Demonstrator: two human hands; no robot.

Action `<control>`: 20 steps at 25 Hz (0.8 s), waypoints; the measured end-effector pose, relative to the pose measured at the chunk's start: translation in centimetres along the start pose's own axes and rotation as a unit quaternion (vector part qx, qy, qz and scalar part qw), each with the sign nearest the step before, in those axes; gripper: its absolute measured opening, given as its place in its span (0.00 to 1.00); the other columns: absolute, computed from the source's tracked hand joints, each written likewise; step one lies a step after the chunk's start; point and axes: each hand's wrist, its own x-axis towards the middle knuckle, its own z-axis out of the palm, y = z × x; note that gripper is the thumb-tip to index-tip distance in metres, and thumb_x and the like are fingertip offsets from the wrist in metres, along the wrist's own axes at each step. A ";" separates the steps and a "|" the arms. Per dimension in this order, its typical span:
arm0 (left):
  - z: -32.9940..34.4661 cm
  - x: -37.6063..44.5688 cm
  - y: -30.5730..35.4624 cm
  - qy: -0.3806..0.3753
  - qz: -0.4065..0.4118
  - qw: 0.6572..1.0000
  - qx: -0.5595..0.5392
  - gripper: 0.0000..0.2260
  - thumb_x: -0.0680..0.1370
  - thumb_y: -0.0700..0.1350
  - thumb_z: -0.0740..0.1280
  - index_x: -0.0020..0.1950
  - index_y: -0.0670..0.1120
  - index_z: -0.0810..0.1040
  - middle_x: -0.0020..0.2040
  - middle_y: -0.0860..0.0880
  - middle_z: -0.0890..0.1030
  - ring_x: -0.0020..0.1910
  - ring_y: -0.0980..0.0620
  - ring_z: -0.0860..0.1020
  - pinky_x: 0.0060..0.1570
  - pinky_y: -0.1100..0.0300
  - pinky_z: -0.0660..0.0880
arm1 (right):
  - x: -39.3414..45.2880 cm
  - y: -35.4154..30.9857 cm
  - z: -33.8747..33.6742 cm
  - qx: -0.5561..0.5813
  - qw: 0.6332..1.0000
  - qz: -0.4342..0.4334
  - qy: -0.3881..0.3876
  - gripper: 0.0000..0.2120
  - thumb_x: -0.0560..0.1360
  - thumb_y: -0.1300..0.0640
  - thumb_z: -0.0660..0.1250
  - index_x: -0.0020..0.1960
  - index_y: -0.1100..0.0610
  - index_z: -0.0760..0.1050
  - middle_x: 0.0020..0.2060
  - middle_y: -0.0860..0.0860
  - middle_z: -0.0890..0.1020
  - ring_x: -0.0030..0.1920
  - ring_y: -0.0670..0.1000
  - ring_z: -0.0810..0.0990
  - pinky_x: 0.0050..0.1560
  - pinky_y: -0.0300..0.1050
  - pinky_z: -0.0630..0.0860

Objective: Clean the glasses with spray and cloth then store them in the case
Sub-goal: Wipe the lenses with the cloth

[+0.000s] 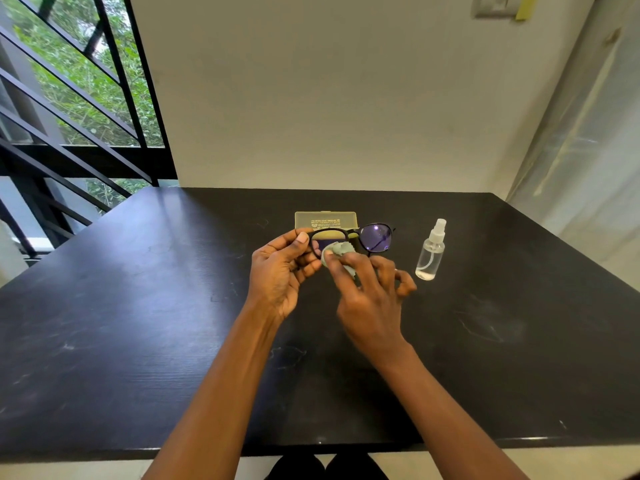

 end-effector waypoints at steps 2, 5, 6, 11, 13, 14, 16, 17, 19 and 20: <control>0.0 -0.1 0.0 0.003 -0.002 1.000 0.002 0.07 0.77 0.37 0.62 0.48 0.41 0.79 0.34 0.47 0.83 0.32 0.53 0.81 0.33 0.62 0.80 | -0.3 0.8 -0.1 0.004 1.000 0.020 -0.006 0.20 0.72 0.62 0.61 0.62 0.51 0.70 0.55 0.47 0.69 0.53 0.53 0.67 0.43 0.54 0.68; 0.2 -0.3 0.0 0.000 -0.007 1.000 0.006 0.07 0.77 0.37 0.62 0.48 0.42 0.79 0.34 0.47 0.83 0.31 0.54 0.81 0.32 0.62 0.80 | 0.7 1.5 0.0 0.007 0.999 0.048 -0.014 0.18 0.72 0.60 0.60 0.61 0.52 0.74 0.55 0.48 0.68 0.53 0.55 0.66 0.44 0.54 0.66; 0.3 -0.4 0.0 -0.001 -0.008 1.000 0.006 0.07 0.77 0.37 0.62 0.49 0.41 0.79 0.34 0.47 0.83 0.31 0.54 0.81 0.32 0.62 0.80 | 1.2 1.5 0.1 0.006 0.998 0.053 -0.017 0.18 0.72 0.59 0.59 0.60 0.54 0.76 0.55 0.48 0.68 0.52 0.55 0.66 0.44 0.53 0.65; 0.6 -0.4 0.3 0.000 -0.001 1.000 0.010 0.07 0.77 0.37 0.62 0.48 0.41 0.79 0.34 0.47 0.83 0.32 0.54 0.81 0.32 0.63 0.80 | 2.7 0.4 0.4 0.010 0.999 0.045 -0.024 0.19 0.72 0.61 0.57 0.60 0.53 0.77 0.55 0.49 0.68 0.53 0.55 0.66 0.42 0.54 0.65; 0.7 -0.4 0.3 -0.007 0.001 1.000 0.013 0.07 0.77 0.37 0.62 0.47 0.41 0.80 0.34 0.47 0.84 0.33 0.54 0.81 0.34 0.61 0.81 | 2.7 -0.3 0.5 0.032 0.999 0.033 -0.024 0.20 0.72 0.61 0.58 0.62 0.53 0.75 0.55 0.49 0.68 0.53 0.55 0.65 0.41 0.55 0.72; 0.7 -0.5 0.4 -0.010 0.002 1.000 0.012 0.07 0.76 0.37 0.62 0.47 0.41 0.80 0.35 0.48 0.84 0.34 0.53 0.81 0.35 0.61 0.81 | 2.6 -0.7 0.5 0.041 0.998 0.028 -0.025 0.20 0.72 0.61 0.59 0.62 0.53 0.74 0.55 0.49 0.68 0.53 0.55 0.66 0.40 0.56 0.74; 0.7 -0.4 0.4 -0.011 0.005 1.000 0.009 0.06 0.76 0.37 0.63 0.46 0.41 0.80 0.37 0.48 0.84 0.36 0.52 0.82 0.36 0.60 0.81 | 2.4 -1.0 0.5 0.042 0.999 0.019 -0.022 0.20 0.72 0.62 0.59 0.62 0.53 0.74 0.55 0.49 0.69 0.54 0.54 0.66 0.41 0.56 0.75; 0.6 -0.4 0.5 -0.009 0.007 1.000 0.010 0.07 0.76 0.37 0.63 0.46 0.41 0.80 0.37 0.48 0.84 0.36 0.52 0.82 0.35 0.61 0.81 | 2.3 -1.0 0.4 0.037 0.999 0.013 -0.013 0.20 0.72 0.62 0.59 0.62 0.52 0.74 0.55 0.48 0.69 0.54 0.54 0.67 0.42 0.55 0.74; 0.5 -0.4 0.7 -0.007 0.010 1.000 0.012 0.07 0.76 0.37 0.63 0.47 0.41 0.80 0.37 0.48 0.84 0.35 0.53 0.82 0.34 0.62 0.80 | 1.8 -0.9 0.2 0.021 1.000 -0.003 0.003 0.20 0.72 0.63 0.60 0.62 0.51 0.71 0.55 0.47 0.70 0.54 0.53 0.68 0.44 0.54 0.71; 0.4 -0.4 0.7 -0.007 0.010 1.000 0.010 0.07 0.77 0.37 0.63 0.47 0.41 0.80 0.36 0.48 0.84 0.35 0.53 0.82 0.33 0.62 0.80 | 1.5 -0.7 0.0 0.011 1.000 -0.009 0.008 0.20 0.72 0.63 0.60 0.62 0.50 0.71 0.54 0.47 0.70 0.54 0.52 0.68 0.45 0.54 0.68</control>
